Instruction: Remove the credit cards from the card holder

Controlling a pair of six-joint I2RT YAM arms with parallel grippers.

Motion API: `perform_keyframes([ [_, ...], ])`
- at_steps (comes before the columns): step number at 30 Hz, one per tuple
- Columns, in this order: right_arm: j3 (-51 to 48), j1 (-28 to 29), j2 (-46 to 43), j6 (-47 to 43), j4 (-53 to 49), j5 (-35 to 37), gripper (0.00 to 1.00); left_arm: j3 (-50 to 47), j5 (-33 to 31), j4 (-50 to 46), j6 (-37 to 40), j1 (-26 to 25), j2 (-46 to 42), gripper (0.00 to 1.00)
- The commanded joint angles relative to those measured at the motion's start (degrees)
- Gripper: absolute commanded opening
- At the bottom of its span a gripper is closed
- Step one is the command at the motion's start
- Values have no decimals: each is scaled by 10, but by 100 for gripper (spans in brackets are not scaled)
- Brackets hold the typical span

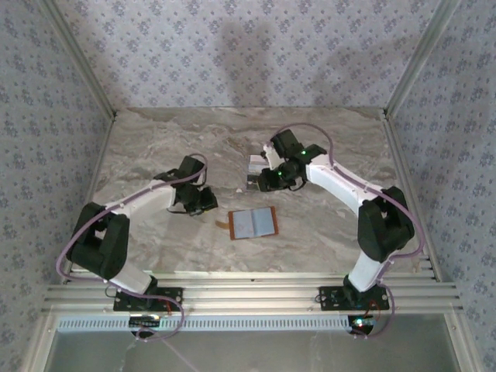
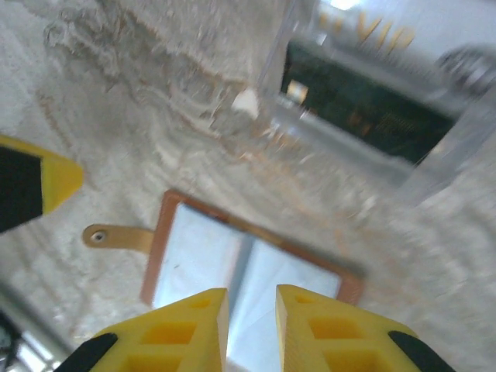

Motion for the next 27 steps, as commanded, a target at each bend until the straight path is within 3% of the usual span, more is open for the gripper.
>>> perform_keyframes([
  [1,-23,31,-10,97,19,-56,26,-9,20,-4,24,26,-32,19],
  [11,-20,116,60,164,35,-51,29,-47,33,-18,45,90,-87,19],
  [27,15,155,143,174,41,-32,35,-58,44,-14,46,96,-103,20],
])
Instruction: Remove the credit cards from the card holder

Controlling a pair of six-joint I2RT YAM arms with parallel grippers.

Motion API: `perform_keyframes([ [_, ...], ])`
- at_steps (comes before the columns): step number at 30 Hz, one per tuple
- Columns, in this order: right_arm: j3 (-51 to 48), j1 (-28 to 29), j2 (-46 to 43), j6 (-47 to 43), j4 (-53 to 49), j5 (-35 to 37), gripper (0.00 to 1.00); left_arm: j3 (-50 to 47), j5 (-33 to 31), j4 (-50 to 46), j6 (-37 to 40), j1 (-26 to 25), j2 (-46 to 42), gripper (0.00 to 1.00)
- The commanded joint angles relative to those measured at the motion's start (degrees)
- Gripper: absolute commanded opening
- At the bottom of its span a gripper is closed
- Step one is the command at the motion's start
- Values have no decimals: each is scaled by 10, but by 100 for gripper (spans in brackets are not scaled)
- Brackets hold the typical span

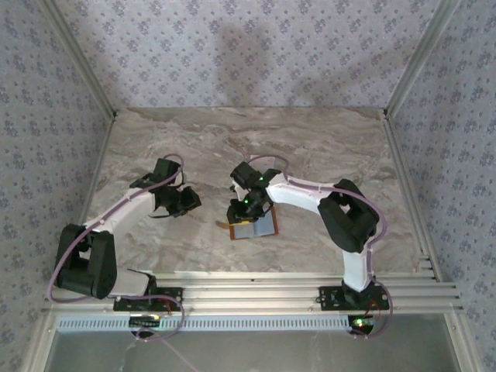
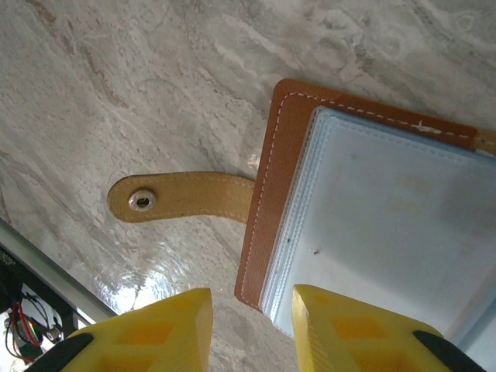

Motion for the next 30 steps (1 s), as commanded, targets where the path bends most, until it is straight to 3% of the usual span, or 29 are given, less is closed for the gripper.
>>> perform_keyframes([
  [1,17,5,20,10,-12,2,35,2,13,-8,11,2,-11,20],
  [10,25,15,39,11,-12,6,36,3,18,-5,9,2,-9,20],
  [22,35,18,28,-10,-104,92,36,22,24,-6,7,-9,3,21],
  [30,48,23,27,-15,-146,156,37,49,12,-9,-3,-53,23,21],
])
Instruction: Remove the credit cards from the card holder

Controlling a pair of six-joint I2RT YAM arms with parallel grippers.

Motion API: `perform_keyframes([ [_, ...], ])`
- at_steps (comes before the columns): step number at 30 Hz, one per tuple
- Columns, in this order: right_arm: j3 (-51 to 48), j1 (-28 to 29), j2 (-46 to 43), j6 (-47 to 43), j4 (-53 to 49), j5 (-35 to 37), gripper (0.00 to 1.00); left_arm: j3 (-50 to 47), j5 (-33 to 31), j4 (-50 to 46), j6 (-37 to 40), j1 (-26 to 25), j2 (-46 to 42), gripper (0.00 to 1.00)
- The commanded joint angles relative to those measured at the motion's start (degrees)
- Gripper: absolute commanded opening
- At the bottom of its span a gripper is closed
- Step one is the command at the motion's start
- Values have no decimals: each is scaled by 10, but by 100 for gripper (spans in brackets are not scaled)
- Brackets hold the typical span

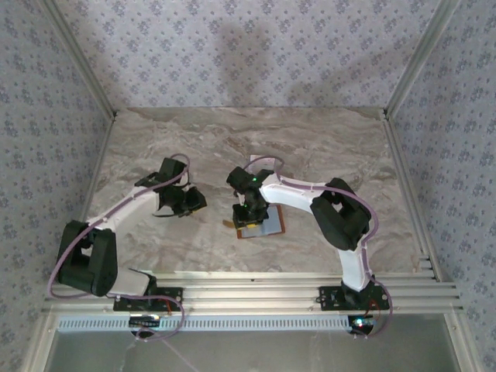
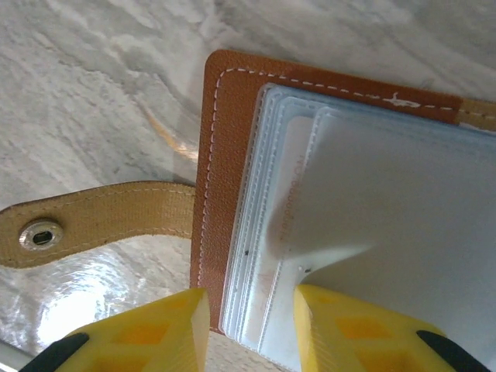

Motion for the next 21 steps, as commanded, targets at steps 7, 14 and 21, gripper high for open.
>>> perform_keyframes([
  [7,19,12,4,-5,-72,103,37,44,-8,7,-21,-56,31,21],
  [14,-27,4,-6,19,-17,57,31,59,-14,23,-41,-111,65,21],
  [21,-76,-15,-32,35,37,14,25,91,-43,6,-63,-172,126,21],
])
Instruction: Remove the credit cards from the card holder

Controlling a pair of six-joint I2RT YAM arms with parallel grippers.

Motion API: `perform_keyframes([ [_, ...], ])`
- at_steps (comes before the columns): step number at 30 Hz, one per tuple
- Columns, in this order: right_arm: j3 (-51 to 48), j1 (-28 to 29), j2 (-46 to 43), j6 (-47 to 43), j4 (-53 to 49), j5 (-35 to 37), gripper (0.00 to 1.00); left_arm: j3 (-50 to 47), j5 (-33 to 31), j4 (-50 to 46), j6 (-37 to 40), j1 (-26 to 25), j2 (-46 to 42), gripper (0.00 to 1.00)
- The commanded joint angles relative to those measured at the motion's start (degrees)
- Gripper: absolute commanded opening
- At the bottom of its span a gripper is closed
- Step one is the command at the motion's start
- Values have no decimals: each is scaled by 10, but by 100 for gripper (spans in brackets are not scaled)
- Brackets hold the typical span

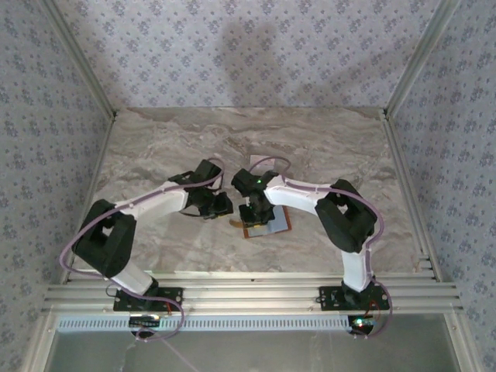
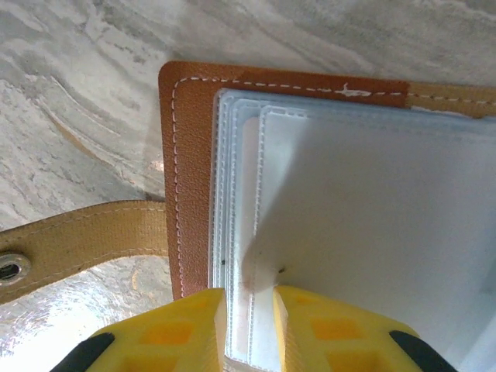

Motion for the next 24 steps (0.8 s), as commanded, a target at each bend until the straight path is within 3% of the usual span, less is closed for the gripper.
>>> perform_keyframes([
  [1,-31,-7,-5,15,21,-24,24,27,-25,-15,-17,-21,27,21],
  [14,-51,-17,-24,15,40,-42,23,28,-84,-44,-32,-38,43,37],
  [24,-54,-19,-28,30,41,-42,23,21,-56,-15,-31,-38,56,41],
])
